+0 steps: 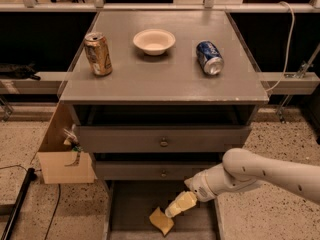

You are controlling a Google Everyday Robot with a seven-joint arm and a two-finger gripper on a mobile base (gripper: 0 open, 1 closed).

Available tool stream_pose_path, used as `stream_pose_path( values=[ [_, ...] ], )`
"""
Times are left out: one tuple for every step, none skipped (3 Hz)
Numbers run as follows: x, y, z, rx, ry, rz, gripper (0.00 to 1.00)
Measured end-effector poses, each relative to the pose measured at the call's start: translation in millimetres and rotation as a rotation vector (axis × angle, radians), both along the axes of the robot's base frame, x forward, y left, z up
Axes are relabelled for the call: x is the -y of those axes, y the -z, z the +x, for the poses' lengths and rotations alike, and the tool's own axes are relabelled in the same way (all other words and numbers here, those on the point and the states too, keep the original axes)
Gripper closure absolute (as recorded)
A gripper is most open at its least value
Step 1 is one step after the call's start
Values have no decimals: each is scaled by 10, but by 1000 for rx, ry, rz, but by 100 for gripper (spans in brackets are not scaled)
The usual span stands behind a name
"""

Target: Pick sponge from bottom drawer and place on counter

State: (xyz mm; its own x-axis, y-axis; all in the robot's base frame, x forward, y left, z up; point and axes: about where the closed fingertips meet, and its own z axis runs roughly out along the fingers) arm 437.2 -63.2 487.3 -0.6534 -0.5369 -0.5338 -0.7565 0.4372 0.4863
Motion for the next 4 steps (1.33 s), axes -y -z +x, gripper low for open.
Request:
stream_pose_path(
  values=[
    [-52,14,13,-3,-8,-3,0],
    [-143,-7,-21,23,14,-52,0],
    [-190,72,-178,48,76,-91,0],
    [-228,346,-631,43,156,-73,0]
  ],
)
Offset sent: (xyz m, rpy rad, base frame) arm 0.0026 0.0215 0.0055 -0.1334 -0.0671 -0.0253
